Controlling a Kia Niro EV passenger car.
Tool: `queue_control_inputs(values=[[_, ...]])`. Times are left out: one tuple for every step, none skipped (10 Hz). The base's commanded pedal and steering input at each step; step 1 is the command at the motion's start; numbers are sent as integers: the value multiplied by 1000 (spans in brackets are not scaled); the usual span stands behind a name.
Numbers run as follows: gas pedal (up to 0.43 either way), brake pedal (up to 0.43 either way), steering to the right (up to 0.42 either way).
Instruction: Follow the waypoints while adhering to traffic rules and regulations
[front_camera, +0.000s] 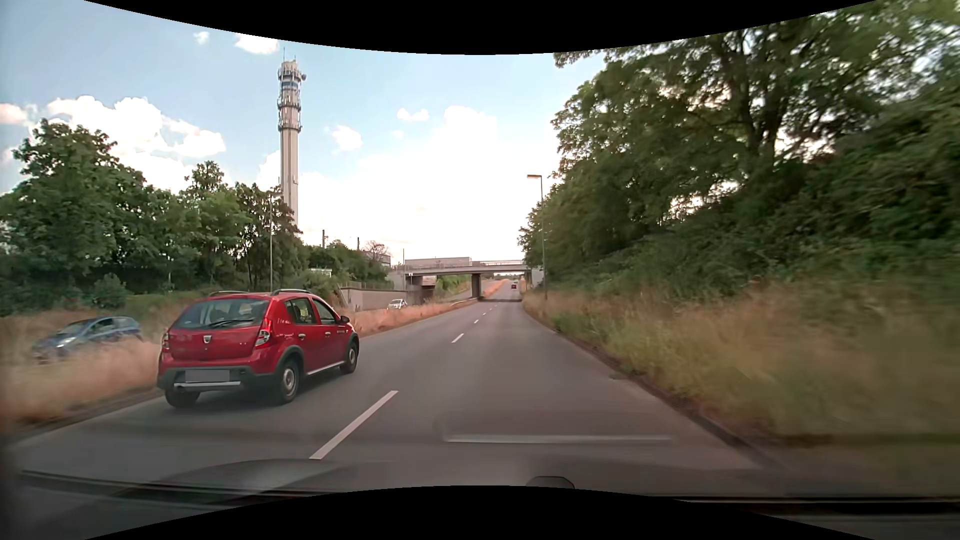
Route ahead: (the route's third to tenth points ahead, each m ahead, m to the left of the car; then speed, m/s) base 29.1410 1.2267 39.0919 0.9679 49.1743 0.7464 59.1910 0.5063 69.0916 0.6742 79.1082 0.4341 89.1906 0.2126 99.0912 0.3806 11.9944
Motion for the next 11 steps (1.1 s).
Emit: queue_control_inputs(values=[[39, 0, -7], [39, 0, -7], [39, 0, -7], [39, 0, -7], [39, 0, -7], [28, 0, -7], [28, 0, -7], [28, 0, -6], [28, 0, -6], [28, 0, -6], [28, 0, -6]])
